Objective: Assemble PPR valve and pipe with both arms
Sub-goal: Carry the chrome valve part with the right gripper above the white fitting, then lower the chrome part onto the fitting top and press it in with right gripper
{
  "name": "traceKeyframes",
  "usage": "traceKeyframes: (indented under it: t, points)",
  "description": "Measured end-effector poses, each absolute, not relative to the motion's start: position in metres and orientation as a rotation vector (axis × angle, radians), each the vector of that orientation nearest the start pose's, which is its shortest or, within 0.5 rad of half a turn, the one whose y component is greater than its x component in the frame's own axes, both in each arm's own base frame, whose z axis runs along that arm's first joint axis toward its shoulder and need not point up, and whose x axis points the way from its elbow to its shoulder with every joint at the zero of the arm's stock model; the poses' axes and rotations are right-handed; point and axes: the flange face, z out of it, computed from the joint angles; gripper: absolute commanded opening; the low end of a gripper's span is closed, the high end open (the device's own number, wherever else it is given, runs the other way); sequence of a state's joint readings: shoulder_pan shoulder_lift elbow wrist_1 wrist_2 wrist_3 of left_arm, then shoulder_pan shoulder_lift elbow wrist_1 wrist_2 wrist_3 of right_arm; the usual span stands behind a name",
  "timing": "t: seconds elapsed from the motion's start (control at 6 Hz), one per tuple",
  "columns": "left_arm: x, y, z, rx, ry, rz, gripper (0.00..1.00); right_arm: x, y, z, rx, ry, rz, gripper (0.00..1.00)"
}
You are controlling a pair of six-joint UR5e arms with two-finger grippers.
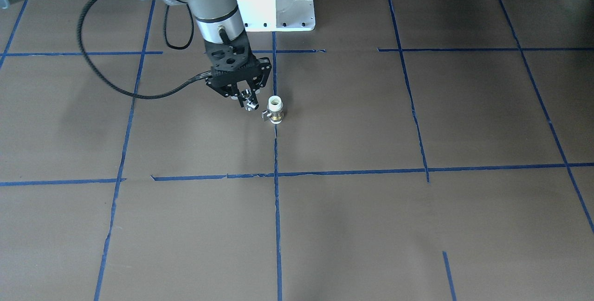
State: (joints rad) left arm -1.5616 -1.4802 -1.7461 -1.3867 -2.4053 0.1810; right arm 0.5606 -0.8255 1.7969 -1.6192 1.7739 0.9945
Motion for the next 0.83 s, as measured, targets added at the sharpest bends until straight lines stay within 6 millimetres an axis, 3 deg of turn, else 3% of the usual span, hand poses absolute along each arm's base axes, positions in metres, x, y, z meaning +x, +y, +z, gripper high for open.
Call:
traceKeyframes:
  t: [0.5, 0.83]
  points:
    - [-0.055, -0.446, 0.628, -0.020, 0.840, 0.138, 1.00, -0.528, -0.404, 0.113, 0.360, -0.850, -0.113, 0.00]
    - [-0.055, -0.446, 0.627, -0.019, 0.841, 0.139, 1.00, -0.540, -0.396, 0.111, 0.361, -0.831, -0.120, 0.00]
